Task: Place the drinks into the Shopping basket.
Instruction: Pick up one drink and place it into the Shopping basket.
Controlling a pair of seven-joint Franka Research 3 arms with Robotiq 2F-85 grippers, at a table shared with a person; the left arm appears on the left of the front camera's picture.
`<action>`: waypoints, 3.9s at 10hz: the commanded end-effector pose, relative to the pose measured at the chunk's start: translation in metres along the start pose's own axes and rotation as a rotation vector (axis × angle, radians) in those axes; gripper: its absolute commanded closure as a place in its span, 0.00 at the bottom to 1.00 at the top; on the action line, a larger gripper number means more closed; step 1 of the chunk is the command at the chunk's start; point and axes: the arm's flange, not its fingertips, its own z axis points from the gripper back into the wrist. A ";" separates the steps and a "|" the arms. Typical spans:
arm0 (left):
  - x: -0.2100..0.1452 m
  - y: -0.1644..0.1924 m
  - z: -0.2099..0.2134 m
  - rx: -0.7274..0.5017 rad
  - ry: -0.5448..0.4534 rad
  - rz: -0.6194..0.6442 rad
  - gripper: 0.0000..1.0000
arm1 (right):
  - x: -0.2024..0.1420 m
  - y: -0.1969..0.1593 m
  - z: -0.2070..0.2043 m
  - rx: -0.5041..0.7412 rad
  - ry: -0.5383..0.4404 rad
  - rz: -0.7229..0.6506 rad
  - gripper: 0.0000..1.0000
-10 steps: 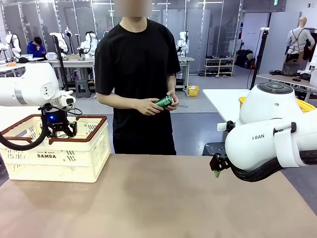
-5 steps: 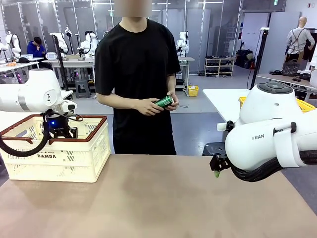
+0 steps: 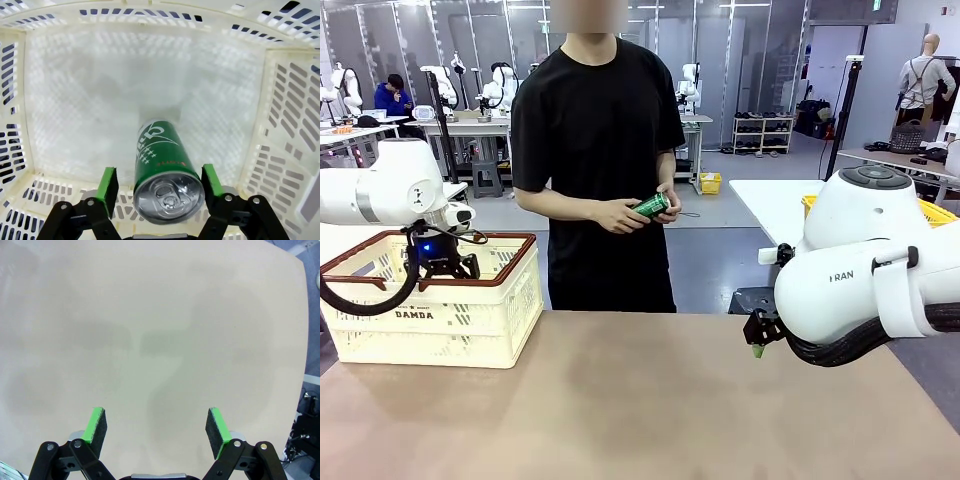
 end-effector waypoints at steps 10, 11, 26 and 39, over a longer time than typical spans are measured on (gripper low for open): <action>-0.001 0.000 0.010 -0.002 -0.013 0.000 0.00 | -0.001 -0.001 -0.002 -0.005 -0.007 0.008 0.00; -0.001 0.000 0.010 -0.002 -0.013 0.000 0.00 | -0.001 -0.001 -0.002 -0.005 -0.007 0.008 0.00; -0.080 -0.050 0.149 0.049 -0.131 -0.228 0.00 | -0.001 -0.001 -0.002 -0.005 -0.007 0.008 0.00; -0.242 -0.085 0.132 0.029 0.010 -0.738 0.00 | -0.001 -0.001 -0.002 -0.005 -0.007 0.008 0.00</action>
